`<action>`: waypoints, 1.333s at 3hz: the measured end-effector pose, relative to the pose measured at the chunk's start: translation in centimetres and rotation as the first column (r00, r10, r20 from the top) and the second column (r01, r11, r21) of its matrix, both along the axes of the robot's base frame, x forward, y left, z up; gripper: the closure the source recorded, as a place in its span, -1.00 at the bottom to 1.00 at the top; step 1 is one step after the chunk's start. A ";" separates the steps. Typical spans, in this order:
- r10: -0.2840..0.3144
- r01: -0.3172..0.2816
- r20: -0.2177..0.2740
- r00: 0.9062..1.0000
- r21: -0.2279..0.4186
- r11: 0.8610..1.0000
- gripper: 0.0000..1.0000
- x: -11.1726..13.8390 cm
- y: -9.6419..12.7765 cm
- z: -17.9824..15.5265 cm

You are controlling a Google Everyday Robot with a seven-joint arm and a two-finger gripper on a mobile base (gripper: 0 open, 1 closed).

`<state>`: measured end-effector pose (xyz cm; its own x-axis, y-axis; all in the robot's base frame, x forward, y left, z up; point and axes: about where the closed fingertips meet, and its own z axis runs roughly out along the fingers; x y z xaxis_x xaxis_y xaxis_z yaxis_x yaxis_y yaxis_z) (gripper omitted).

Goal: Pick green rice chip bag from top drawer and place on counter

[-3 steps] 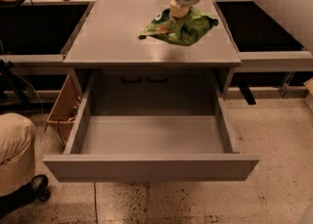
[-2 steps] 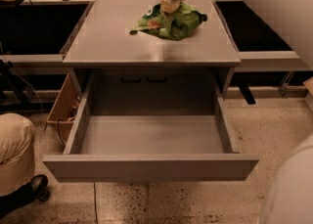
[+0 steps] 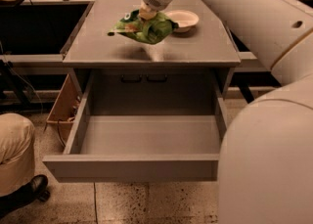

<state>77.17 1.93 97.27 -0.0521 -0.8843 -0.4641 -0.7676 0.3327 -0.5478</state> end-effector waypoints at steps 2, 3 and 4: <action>0.084 -0.086 0.024 0.996 0.107 0.991 1.00 3.2 3.7 -3.4; 0.137 -0.140 0.031 0.990 0.151 0.979 0.56 4.7 5.0 -5.6; 0.156 -0.159 0.030 0.987 0.174 0.972 0.07 5.3 5.2 -6.6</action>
Offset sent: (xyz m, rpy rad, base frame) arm 0.0533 0.0572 -0.0523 0.1793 -0.0446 0.1441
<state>82.44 7.10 90.66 0.0898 -0.7858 -0.6120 -0.8098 0.3001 -0.5042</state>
